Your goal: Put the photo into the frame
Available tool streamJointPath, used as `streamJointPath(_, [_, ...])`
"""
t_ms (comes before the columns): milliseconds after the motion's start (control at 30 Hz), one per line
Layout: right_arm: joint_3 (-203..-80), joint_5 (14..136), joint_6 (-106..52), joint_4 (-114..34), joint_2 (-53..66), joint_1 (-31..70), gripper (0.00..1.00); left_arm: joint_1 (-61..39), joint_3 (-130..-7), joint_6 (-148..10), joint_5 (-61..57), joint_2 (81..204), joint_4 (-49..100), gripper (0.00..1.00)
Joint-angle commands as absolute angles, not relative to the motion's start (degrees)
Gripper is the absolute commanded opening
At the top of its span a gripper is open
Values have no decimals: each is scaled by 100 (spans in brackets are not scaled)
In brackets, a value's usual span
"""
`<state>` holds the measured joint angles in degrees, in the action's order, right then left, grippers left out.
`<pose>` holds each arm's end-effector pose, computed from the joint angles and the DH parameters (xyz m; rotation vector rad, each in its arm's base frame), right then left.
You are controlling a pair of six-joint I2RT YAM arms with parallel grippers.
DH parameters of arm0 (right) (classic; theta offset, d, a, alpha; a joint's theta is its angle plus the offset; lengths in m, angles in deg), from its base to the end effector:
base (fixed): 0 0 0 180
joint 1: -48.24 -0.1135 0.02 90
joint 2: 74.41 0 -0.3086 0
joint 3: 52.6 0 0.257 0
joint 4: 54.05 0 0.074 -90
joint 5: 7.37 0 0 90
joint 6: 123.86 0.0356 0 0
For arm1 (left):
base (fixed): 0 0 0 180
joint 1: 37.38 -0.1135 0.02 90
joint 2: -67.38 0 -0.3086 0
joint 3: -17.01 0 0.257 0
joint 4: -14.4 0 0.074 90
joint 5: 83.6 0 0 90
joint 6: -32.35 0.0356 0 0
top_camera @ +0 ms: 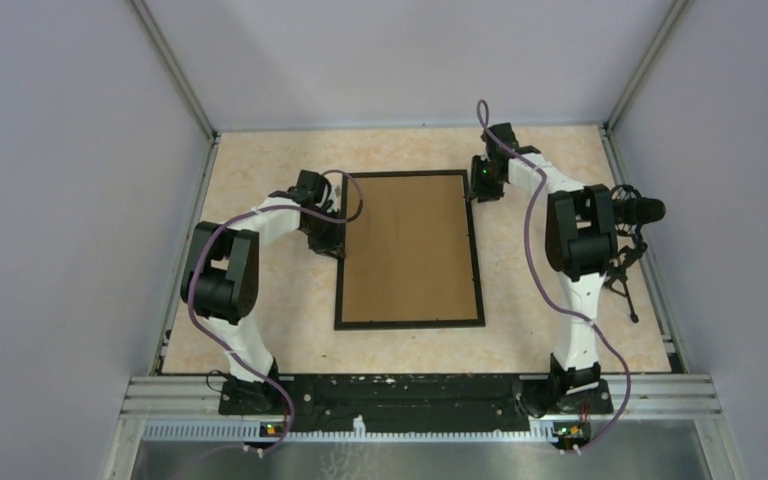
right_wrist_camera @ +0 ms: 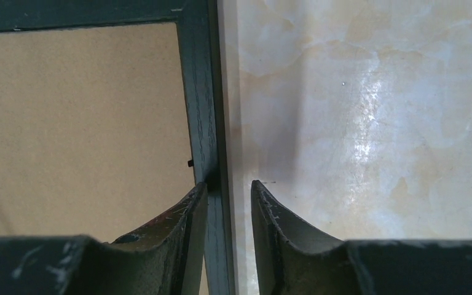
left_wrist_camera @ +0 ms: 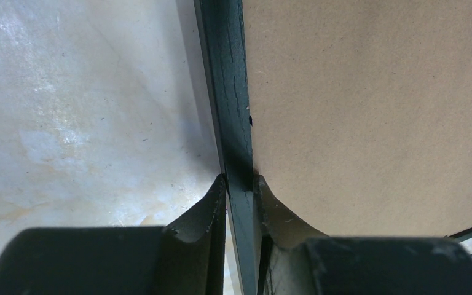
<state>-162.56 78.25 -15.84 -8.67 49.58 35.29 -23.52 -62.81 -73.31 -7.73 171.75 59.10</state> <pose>0.4843 0.1142 0.2128 0.0889 2.6309 0.2892 0.3560 -0.0968 0.2042 0.0197 2.8178 -0.4690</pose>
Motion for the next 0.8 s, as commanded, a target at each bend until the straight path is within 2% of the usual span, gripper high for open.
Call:
streamJointPath(0, [-16450,7701,-1668,-1090,5168,3567,32,-2359,-6021,-7031,23,17531,6068,0])
streamJointPath(500, [-16870,7698,-1822,-1001,5682,3643,32,-2332,-6016,-7010,0,17558,6049,0])
streamJointPath(767, [-18250,7845,-2797,267,6693,3585,35,-2268,-6049,-6910,299,17642,6128,0])
